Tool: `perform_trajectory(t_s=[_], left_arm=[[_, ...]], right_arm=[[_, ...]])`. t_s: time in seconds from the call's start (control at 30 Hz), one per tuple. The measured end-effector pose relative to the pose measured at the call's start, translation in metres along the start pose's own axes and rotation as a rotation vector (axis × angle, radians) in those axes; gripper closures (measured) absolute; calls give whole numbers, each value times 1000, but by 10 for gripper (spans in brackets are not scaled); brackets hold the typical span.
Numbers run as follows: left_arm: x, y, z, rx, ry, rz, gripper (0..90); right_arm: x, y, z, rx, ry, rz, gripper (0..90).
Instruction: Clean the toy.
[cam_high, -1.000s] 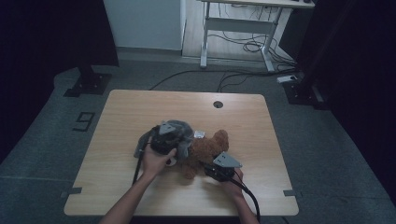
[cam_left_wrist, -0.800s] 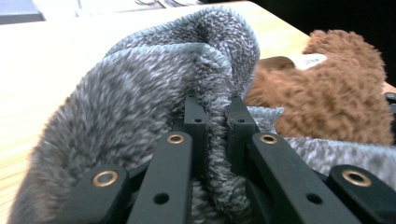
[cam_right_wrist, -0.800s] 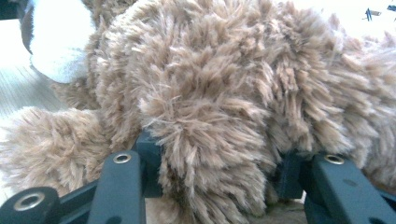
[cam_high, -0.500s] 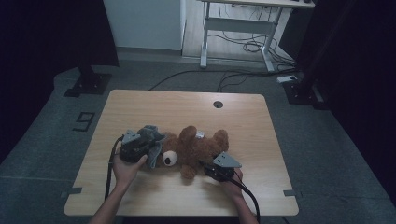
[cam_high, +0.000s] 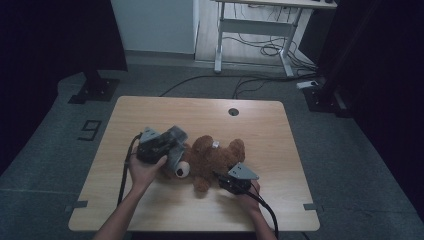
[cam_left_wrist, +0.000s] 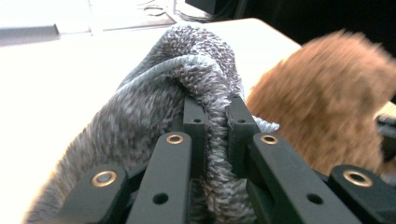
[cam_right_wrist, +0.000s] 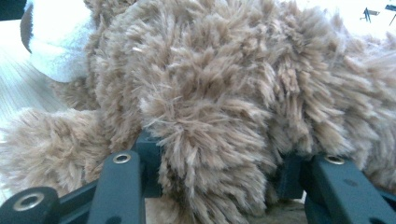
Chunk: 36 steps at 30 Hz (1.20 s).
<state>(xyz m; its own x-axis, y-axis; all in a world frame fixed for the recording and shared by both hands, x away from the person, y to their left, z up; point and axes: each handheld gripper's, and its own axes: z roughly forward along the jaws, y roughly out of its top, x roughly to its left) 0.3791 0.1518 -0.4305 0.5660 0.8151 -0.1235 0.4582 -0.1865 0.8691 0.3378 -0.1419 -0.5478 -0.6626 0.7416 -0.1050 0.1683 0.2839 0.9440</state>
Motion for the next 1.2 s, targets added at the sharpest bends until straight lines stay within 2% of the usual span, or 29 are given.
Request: perform_trajectory(t_s=[0.13,0.2,0.27,0.33,0.43,0.53,0.67,0.7,0.77,0.83,0.87,0.93,1.0,1.1,1.17,1.2], left_arm=[[-12,18,32,42,-7,23,818],[-15,21,48,72,-16,23,817],[-15,20,63,101,-20,17,815],[-13,16,71,121,-27,8,814],[-9,4,81,163,-41,-12,816],[-10,-5,76,150,-48,-20,822],[-18,-17,63,136,-57,7,826],[-20,-22,58,120,-62,11,826],[-22,-30,51,88,-77,-2,828],[-24,-36,46,65,-86,-5,830],[-25,-39,44,56,-89,-4,831],[-27,-44,39,40,-95,-5,832],[-30,-48,35,27,-100,4,832],[-33,-53,31,19,-103,14,833],[-36,-55,29,12,-101,22,833],[-37,-55,29,10,-100,23,833]], right_arm=[[-2,0,2,-1,-71,-61,497],[-8,-1,3,0,-89,-53,500],[-11,-1,3,-3,-87,-52,501],[-11,-2,2,-8,-78,-75,503],[-11,-2,2,-8,-73,-87,500],[-10,-1,1,-3,-66,-94,468],[-6,0,-5,20,-54,-75,310],[-6,0,-7,28,-50,-68,283],[-5,1,-17,34,-20,-36,273],[-7,2,-29,25,28,-2,249],[-8,3,-37,12,46,17,244],[-16,8,-54,-31,71,87,205],[-24,15,-69,-56,40,124,174],[-30,30,-87,-105,3,146,145],[-32,44,-94,-120,10,147,132],[-33,55,-95,-111,11,134,129]])
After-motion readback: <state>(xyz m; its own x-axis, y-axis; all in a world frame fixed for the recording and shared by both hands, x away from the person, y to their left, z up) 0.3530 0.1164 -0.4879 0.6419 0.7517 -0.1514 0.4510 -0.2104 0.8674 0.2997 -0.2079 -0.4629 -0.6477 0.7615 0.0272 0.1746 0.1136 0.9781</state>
